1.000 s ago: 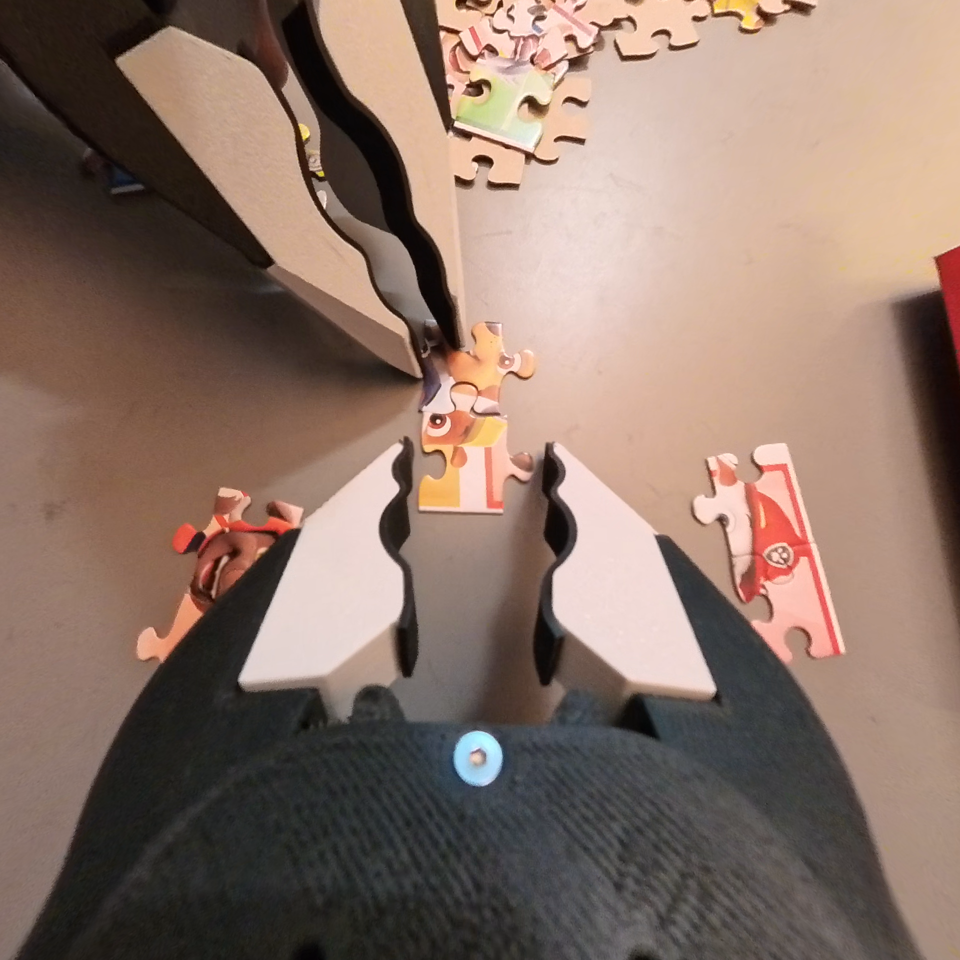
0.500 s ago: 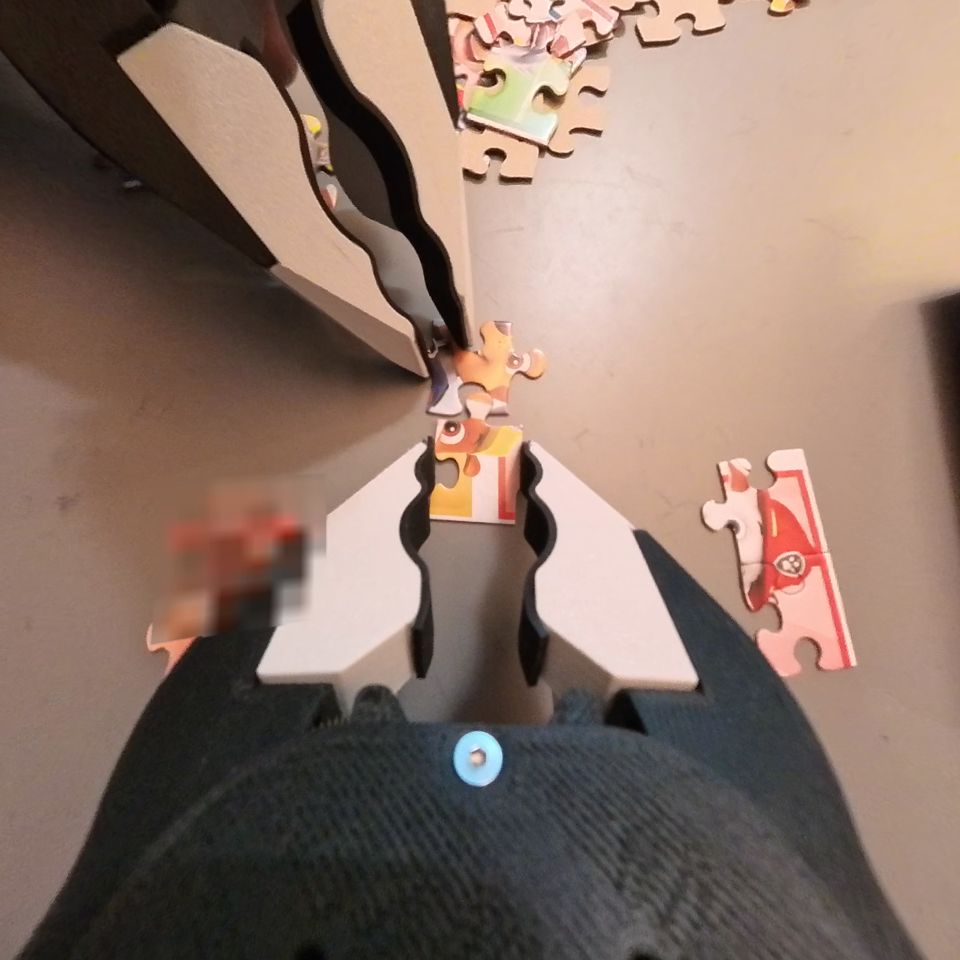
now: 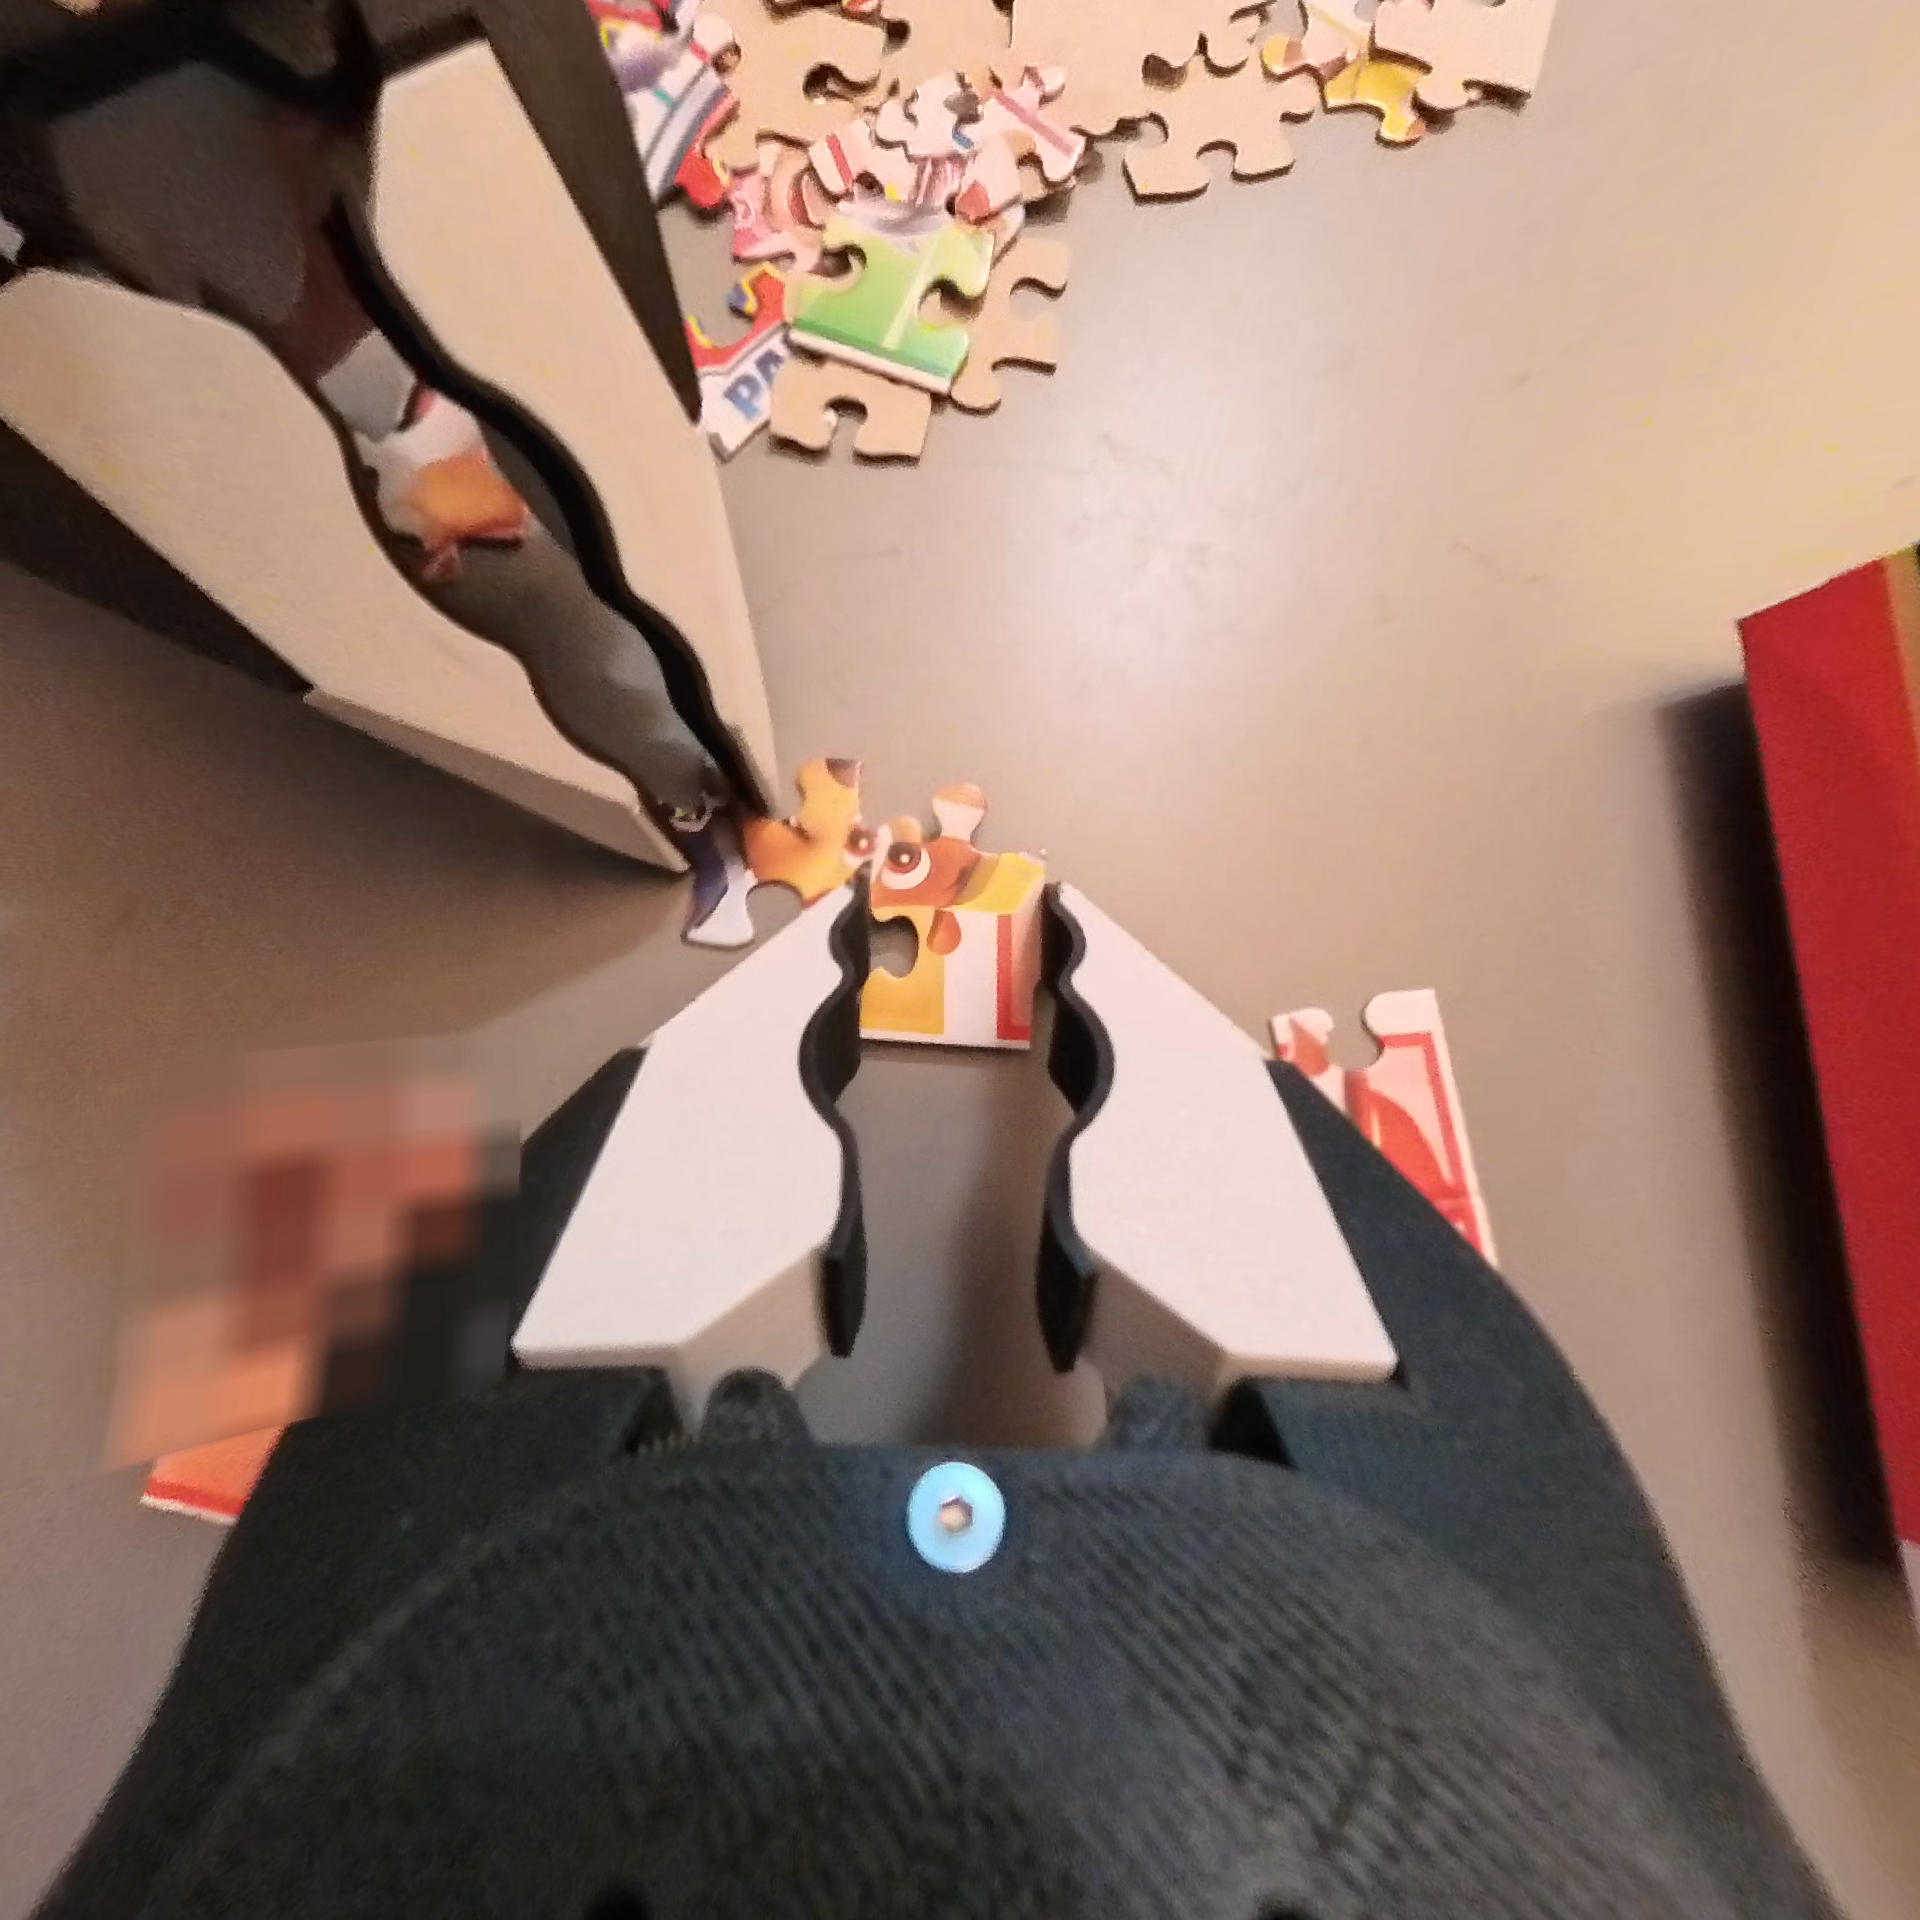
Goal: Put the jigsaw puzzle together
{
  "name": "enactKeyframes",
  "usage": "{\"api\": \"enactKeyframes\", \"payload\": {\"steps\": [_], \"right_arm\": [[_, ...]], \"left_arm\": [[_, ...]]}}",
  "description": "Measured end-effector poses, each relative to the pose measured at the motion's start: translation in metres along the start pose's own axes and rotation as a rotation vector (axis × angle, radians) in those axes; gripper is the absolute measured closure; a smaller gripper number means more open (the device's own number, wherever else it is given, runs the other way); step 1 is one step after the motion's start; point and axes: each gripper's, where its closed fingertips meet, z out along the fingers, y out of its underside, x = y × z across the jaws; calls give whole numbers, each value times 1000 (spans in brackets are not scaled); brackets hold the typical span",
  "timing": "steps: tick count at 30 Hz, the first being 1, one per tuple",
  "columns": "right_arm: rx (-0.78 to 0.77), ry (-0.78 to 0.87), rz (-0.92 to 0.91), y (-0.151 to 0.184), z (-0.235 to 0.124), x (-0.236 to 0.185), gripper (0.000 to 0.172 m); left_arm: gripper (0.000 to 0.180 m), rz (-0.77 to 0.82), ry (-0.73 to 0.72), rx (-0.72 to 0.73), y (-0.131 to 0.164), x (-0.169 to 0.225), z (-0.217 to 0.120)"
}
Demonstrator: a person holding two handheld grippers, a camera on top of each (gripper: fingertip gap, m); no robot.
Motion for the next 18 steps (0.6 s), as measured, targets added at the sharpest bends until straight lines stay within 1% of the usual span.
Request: {"api": "enactKeyframes", "payload": {"steps": [5,8,14,18], "right_arm": [[-2,-15,-12,-9,7,0,140],[-12,-13,-6,-6,10,0,134],[27,0,33,-4,-2,5,132],[20,-10,44,0,0,6,127]], "left_arm": [[168,-8,10,7,0,0,0],[168,-10,15,9,0,1,0],[168,-13,20,13,0,1,0],[168,-15,24,12,0,0,0]]}}
